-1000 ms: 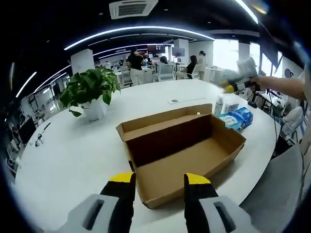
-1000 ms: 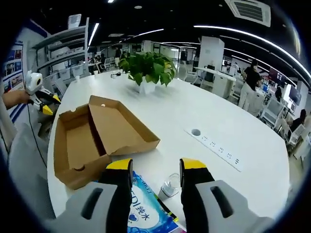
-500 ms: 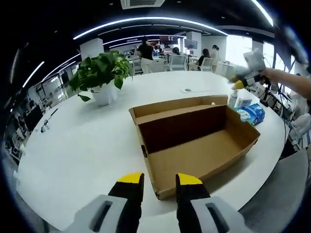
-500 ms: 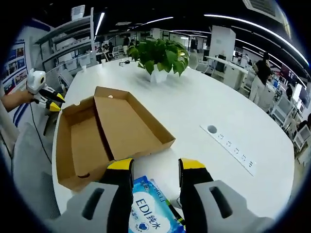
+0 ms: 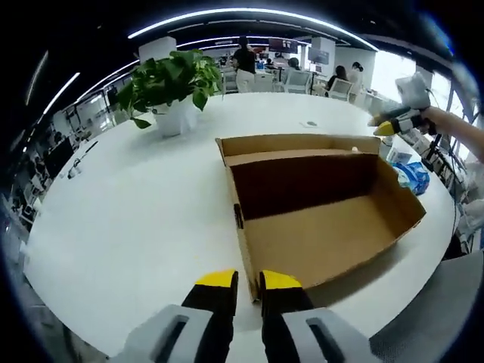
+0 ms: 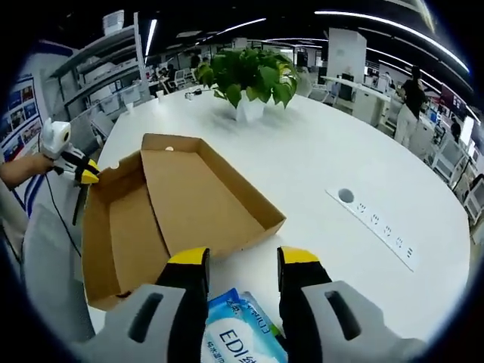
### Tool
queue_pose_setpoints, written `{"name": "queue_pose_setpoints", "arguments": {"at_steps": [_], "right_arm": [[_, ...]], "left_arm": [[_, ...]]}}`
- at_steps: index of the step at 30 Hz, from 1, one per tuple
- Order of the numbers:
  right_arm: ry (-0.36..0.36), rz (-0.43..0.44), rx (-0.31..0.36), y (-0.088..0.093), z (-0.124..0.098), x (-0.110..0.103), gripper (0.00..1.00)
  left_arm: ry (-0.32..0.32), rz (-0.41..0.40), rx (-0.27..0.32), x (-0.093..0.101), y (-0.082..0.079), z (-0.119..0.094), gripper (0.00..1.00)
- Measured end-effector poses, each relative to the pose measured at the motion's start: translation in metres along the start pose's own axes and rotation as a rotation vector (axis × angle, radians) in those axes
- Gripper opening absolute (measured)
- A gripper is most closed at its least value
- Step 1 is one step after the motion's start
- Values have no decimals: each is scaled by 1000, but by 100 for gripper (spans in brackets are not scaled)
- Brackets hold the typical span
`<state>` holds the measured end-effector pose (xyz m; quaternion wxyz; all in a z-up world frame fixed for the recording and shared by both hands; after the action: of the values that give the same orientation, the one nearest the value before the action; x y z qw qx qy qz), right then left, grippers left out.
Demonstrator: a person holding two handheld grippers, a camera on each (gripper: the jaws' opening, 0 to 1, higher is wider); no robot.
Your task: Operate the shoe box by opening the lid, removing the specified soft item, and placing it in the target area until the item is outside and the box remains undamaged.
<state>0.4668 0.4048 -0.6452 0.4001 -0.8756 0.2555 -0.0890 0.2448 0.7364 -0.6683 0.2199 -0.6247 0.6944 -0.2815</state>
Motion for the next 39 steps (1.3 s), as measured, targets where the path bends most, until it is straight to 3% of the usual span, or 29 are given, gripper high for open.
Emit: {"name": "queue_pose_setpoints", "arguments": {"at_steps": [5, 11, 22, 33, 39], "right_arm": [[1, 49, -1, -2, 10, 2, 32], [21, 89, -30, 1, 25, 10, 29], [48, 238, -109, 7, 51, 12, 28], [62, 407, -169, 13, 61, 4, 15], [98, 429, -175, 12, 60, 6, 10]], "left_arm": [[4, -57, -6, 1, 2, 2, 5], [-1, -64, 3, 2, 3, 1, 5], [3, -80, 11, 1, 4, 1, 5], [10, -95, 22, 1, 5, 2, 5], [13, -93, 24, 1, 5, 2, 5]]}}
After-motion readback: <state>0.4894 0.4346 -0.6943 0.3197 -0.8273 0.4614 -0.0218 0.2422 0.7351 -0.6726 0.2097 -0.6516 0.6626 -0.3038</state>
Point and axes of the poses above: the point that each gripper's makers call its tool centre point, and the gripper's own axes: z roughly forward along the fingers, x roughly to its right, y roughly out of its underside, the point moved 5 cm from there along -z, roughly backward along the fingers, and after that the axes turned 2 degrees about -z, right-handed, at the moved point
